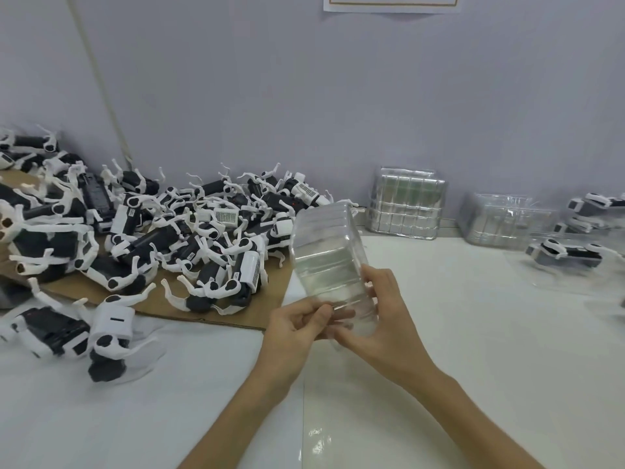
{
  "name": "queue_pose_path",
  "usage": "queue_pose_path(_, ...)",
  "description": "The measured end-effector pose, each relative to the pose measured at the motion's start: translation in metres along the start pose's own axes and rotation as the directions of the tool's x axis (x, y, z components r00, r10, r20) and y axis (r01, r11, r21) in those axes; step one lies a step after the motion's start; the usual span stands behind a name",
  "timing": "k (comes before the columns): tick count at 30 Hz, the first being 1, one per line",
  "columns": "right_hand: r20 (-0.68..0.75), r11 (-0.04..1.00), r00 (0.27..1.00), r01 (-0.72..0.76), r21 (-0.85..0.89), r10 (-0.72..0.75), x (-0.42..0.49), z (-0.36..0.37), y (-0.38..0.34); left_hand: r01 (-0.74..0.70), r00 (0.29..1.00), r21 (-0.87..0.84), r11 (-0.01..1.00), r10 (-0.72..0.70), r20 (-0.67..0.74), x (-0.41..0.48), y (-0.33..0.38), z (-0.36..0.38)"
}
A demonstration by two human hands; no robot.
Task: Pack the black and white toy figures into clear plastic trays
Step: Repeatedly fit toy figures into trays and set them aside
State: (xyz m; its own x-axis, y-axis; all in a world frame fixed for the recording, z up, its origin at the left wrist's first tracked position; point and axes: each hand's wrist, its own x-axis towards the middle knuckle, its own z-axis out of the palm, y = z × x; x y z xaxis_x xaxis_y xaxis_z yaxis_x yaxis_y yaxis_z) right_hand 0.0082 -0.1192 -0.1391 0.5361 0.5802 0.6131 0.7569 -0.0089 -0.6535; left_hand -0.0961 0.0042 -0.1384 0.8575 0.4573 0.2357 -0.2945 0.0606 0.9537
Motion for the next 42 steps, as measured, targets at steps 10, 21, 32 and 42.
queue_pose_path(10, 0.008, 1.0, 1.0, 0.001, -0.004, -0.001, 0.0, 0.001, -0.002, -0.017, 0.999, -0.01, 1.0, 0.016, -0.039, 0.001, 0.0, -0.004)
queue_pose_path(21, 0.013, 1.0, 1.0, 0.008, 0.002, -0.008, 0.0, 0.0, -0.006, -0.073, 0.996, -0.015, 0.997, 0.072, -0.043, -0.001, 0.002, -0.002)
queue_pose_path(32, 0.011, 0.95, 0.995, -0.098, 0.296, 0.099, 0.004, -0.009, -0.007, 0.073, 0.991, -0.141, 0.987, -0.056, 0.122, 0.001, 0.003, -0.003)
queue_pose_path(42, 0.052, 0.885, 0.985, -0.173, 0.432, 0.167, 0.005, -0.013, -0.003, 0.159, 0.949, -0.252, 0.954, -0.077, 0.307, 0.002, 0.001, -0.008)
